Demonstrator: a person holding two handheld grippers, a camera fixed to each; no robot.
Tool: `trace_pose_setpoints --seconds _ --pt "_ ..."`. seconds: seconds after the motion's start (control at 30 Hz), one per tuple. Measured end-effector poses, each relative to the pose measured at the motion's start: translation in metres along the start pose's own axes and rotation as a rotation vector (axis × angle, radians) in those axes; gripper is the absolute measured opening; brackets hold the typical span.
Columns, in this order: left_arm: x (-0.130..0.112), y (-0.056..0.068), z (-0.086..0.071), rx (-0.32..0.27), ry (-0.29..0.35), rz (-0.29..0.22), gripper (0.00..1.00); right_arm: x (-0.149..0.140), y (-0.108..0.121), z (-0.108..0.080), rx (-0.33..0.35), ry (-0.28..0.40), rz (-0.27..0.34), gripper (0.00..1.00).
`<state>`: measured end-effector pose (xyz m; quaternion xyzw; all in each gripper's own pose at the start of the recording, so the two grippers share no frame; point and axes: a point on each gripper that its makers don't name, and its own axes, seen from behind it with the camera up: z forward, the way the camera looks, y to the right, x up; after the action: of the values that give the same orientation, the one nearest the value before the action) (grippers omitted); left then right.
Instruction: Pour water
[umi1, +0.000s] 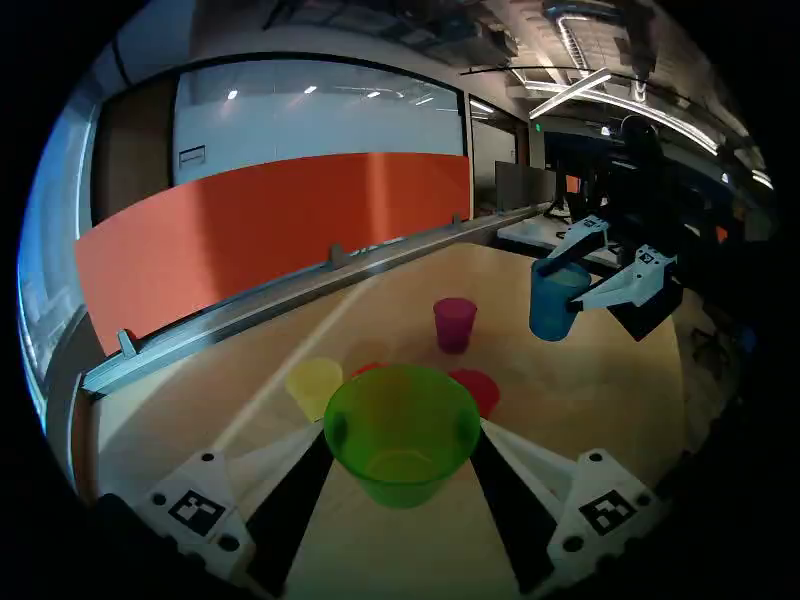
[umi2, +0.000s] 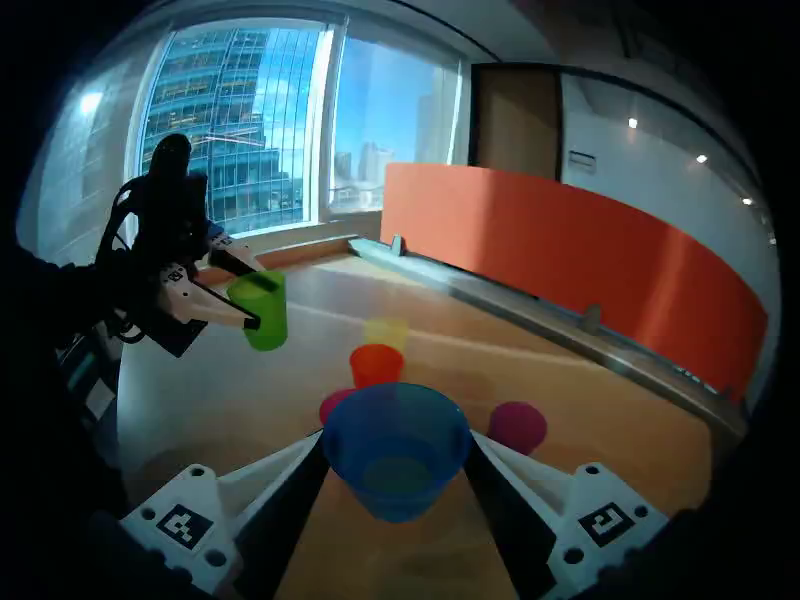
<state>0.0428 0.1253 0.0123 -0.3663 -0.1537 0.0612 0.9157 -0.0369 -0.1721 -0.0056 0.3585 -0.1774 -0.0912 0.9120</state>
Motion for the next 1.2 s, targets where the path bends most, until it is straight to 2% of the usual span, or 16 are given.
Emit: trace_pose_setpoints --seconds 0.4,0.7,1.2 --pt "0.031 0.002 -0.019 0.015 0.106 -0.004 0.87 0.038 -0.001 -0.011 -0.02 0.124 0.011 0.91" --pt "0.054 0.009 -0.025 0.008 0.2 -0.035 0.87 0.057 0.002 -0.017 -0.037 0.186 0.004 0.91" --pt "0.066 0.015 -0.025 -0.005 0.259 -0.036 0.87 0.063 0.007 -0.02 -0.044 0.215 -0.004 0.91"
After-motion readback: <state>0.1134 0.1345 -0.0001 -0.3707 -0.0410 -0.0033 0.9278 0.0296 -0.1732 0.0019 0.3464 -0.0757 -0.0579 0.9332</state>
